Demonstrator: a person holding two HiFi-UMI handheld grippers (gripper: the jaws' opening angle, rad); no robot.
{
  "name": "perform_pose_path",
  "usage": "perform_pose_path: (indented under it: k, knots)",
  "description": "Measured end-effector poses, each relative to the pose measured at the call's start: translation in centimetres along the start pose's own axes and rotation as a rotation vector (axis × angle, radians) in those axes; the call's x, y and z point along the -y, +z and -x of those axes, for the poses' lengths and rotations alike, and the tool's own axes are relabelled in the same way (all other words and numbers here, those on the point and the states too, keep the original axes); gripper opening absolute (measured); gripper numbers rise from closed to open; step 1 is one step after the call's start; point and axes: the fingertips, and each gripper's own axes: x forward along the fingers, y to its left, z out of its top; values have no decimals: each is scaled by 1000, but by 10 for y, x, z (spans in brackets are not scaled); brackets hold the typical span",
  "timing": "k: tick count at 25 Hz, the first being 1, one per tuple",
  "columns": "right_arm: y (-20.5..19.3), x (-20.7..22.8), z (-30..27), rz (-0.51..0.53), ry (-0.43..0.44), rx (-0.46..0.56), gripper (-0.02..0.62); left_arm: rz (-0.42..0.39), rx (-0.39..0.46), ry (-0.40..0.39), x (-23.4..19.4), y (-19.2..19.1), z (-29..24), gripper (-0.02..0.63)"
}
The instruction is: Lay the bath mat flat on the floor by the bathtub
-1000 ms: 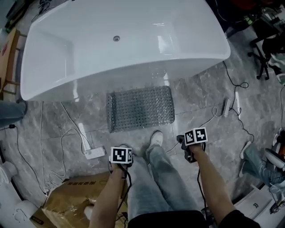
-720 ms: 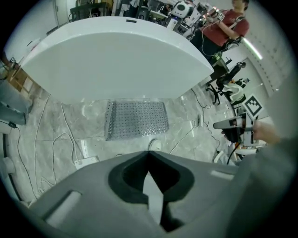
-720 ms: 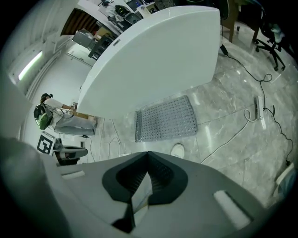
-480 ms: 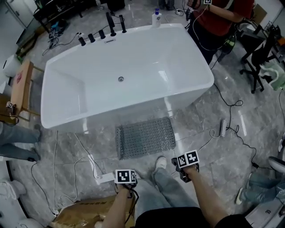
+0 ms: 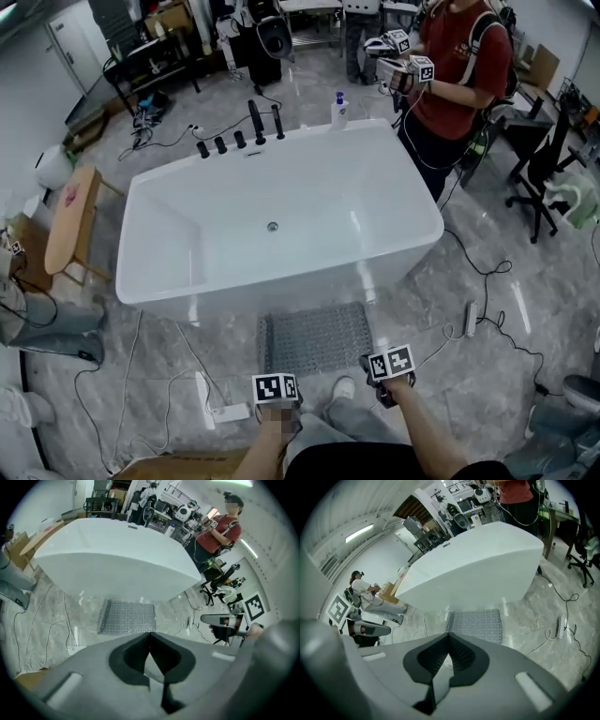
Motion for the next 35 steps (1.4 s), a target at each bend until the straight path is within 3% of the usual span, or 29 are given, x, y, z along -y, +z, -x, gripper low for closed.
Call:
perform_pose_path:
  k: [6, 10, 14, 18, 28, 35]
  knots:
    - [58, -33, 43, 101, 14, 115, 3, -63, 139, -11, 33, 62, 41, 5]
    - [80, -55, 72, 176, 29, 185, 3, -64, 235, -63, 56, 86, 69, 5]
    - [110, -77, 95, 169, 103, 294, 5, -81, 348, -92, 69, 115, 104, 5]
    - [137, -102, 117, 197, 122, 377, 5, -110, 442, -103, 78, 141, 147, 5]
    - [224, -179, 201, 362, 142, 679, 6, -242, 678, -155, 115, 198, 246, 5]
    - [283, -224, 295, 518, 150, 920, 6, -354, 879, -134, 149, 253, 330, 5]
